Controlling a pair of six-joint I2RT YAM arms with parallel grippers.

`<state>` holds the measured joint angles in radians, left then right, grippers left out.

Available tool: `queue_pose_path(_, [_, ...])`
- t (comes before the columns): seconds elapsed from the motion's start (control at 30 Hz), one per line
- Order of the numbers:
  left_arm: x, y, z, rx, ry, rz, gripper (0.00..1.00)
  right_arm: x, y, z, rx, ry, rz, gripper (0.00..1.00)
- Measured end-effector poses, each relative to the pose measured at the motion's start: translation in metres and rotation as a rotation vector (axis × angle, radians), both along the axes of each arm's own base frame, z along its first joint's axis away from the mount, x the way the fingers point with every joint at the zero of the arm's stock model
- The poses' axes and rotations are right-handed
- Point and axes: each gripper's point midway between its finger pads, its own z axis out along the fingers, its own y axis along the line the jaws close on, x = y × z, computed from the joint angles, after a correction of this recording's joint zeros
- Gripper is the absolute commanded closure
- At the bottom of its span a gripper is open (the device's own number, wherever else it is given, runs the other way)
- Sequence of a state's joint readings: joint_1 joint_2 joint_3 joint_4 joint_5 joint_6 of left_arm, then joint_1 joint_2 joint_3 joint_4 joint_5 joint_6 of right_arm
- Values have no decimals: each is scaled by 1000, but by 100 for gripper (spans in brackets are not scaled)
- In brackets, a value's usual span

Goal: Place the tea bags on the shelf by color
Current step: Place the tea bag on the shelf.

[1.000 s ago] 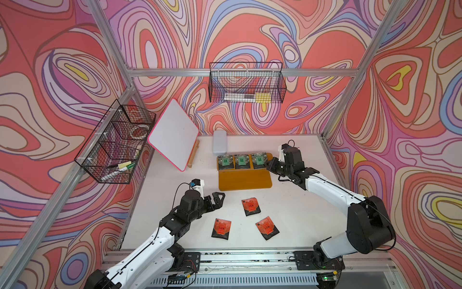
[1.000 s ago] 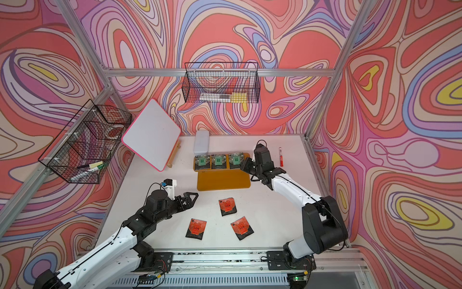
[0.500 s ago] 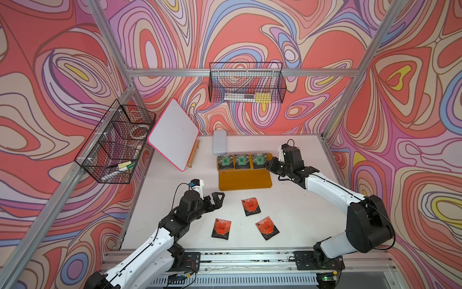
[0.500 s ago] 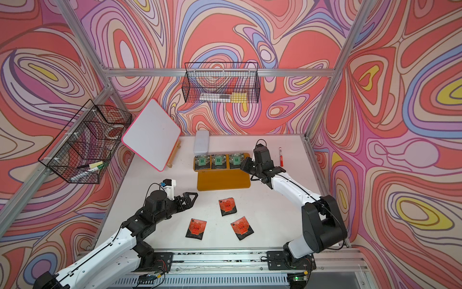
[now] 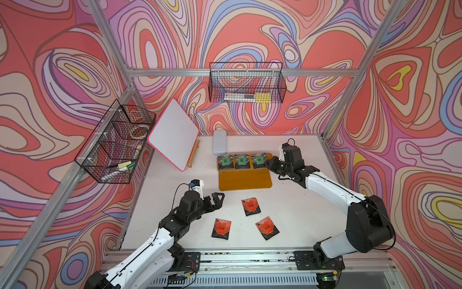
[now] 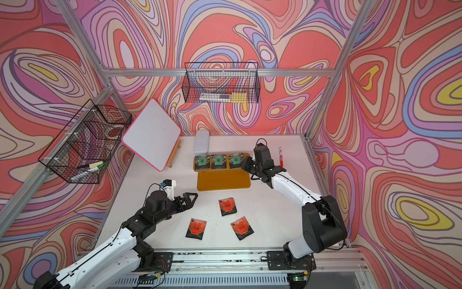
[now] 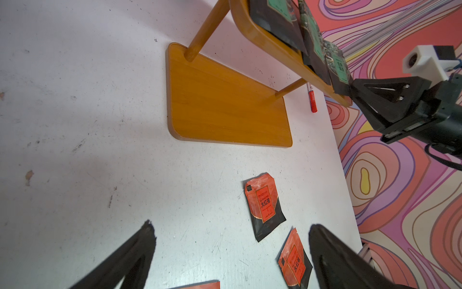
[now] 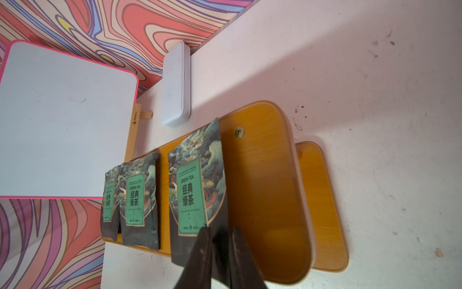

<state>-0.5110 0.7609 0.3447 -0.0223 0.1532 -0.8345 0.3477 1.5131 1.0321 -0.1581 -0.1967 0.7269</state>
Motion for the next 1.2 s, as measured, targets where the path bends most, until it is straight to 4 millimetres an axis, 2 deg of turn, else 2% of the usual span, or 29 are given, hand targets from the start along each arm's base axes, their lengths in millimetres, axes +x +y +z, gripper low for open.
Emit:
queue_pose_path(0.57, [-1, 1, -3, 3, 6, 0, 1, -1, -2, -1, -14, 18, -8, 78])
queue_pose_path(0.83, [-1, 1, -1, 0, -2, 2, 1, -3, -8, 1, -43, 17, -19, 72])
queue_pose_path(1.0, [-1, 1, 1, -2, -6, 3, 1, -4, -13, 13, -77, -6, -23, 67])
queue_pose_path(1.2, [-14, 8, -13, 47, 80, 2, 1, -16, -19, 36, -119, -63, 4, 57])
